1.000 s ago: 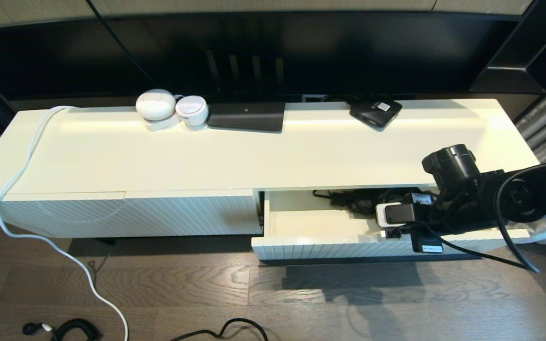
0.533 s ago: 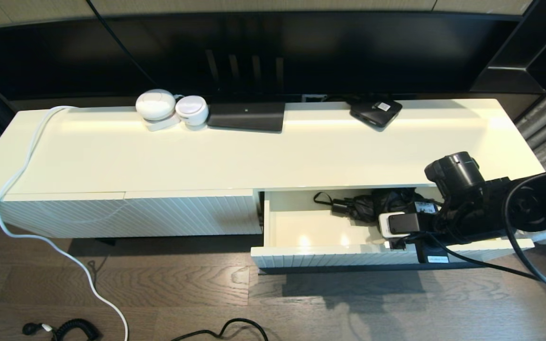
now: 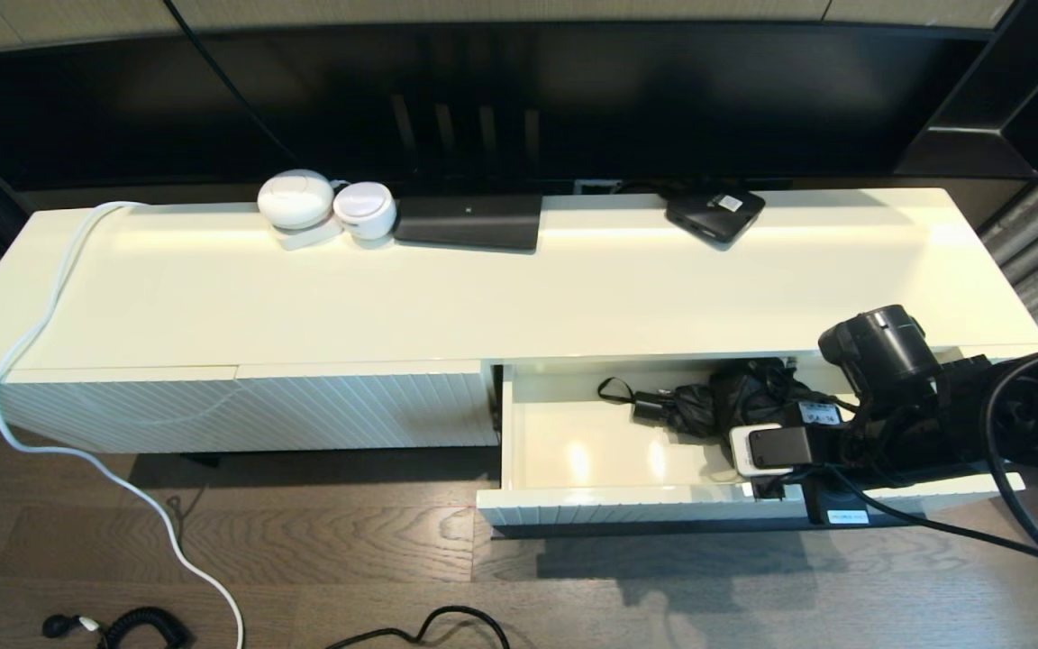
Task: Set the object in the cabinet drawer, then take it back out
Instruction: Open the drawer
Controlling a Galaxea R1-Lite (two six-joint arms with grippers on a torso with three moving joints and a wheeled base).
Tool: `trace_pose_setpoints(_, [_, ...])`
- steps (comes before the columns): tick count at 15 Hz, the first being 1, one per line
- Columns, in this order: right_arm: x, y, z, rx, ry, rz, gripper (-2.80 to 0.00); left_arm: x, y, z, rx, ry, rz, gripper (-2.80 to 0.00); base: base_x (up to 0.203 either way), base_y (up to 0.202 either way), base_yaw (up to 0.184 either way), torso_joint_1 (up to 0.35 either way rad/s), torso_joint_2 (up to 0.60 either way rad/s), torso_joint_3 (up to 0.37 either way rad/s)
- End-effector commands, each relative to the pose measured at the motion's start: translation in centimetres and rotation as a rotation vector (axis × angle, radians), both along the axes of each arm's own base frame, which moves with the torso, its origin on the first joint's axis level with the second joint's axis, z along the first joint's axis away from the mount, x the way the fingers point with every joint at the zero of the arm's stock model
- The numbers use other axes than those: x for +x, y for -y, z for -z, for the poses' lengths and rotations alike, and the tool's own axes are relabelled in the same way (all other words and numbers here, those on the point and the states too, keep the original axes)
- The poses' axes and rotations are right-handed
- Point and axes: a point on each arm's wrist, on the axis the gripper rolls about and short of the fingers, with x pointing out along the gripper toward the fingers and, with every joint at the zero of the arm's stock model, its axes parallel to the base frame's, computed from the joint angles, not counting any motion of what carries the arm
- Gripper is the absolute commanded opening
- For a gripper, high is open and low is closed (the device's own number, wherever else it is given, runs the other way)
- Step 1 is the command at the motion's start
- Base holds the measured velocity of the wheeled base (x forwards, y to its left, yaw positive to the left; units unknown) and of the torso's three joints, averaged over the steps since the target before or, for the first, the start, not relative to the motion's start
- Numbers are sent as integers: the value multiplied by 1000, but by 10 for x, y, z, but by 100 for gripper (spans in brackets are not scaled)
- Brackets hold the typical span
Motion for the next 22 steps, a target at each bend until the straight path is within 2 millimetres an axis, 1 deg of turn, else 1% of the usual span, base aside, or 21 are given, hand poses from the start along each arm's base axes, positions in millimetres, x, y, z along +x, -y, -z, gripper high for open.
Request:
trace_pose_setpoints(1, [-2,0,0,-4,-5,-7,-280,0,0,0,0,-1,-2,-280,0,0,0,0,0,0])
trace_pose_setpoints(6, [3,-1,-4,4,17,-8,-280,0,0,0,0,-1,0,-280,0,0,0,0,0,0])
trace_pose_setpoints(8, [3,-1,-13,14,51,-7,-280,0,0,0,0,0,0,-280,0,0,0,0,0,0])
trace_pose_setpoints(9, [3,-1,-13,14,51,-7,-280,0,0,0,0,-1,0,-280,0,0,0,0,0,0])
trace_pose_setpoints(10, [1,-1,-18,19,71,-7,-280,0,0,0,0,0,-2,-280,0,0,0,0,0,0])
trace_pose_setpoints(12, [-4,0,-40,37,145,-9,-280,0,0,0,0,0,0,-280,0,0,0,0,0,0])
trace_pose_setpoints(14, [-7,1,-50,43,172,-8,-280,0,0,0,0,0,0,-280,0,0,0,0,0,0])
trace_pose_setpoints(16, [-17,5,-64,50,213,-3,-280,0,0,0,0,0,0,-280,0,0,0,0,0,0])
trace_pose_setpoints(18, [-26,8,-72,48,227,1,-280,0,0,0,0,0,0,-280,0,0,0,0,0,0])
trace_pose_setpoints(19, [-32,10,-74,46,225,4,0,0,0,0,0,-1,0,-280,0,0,0,0,0,0])
trace_pose_setpoints(22, [-34,11,-67,13,194,34,0,0,0,0,0,0,0,-280,0,0,0,0,0,0])
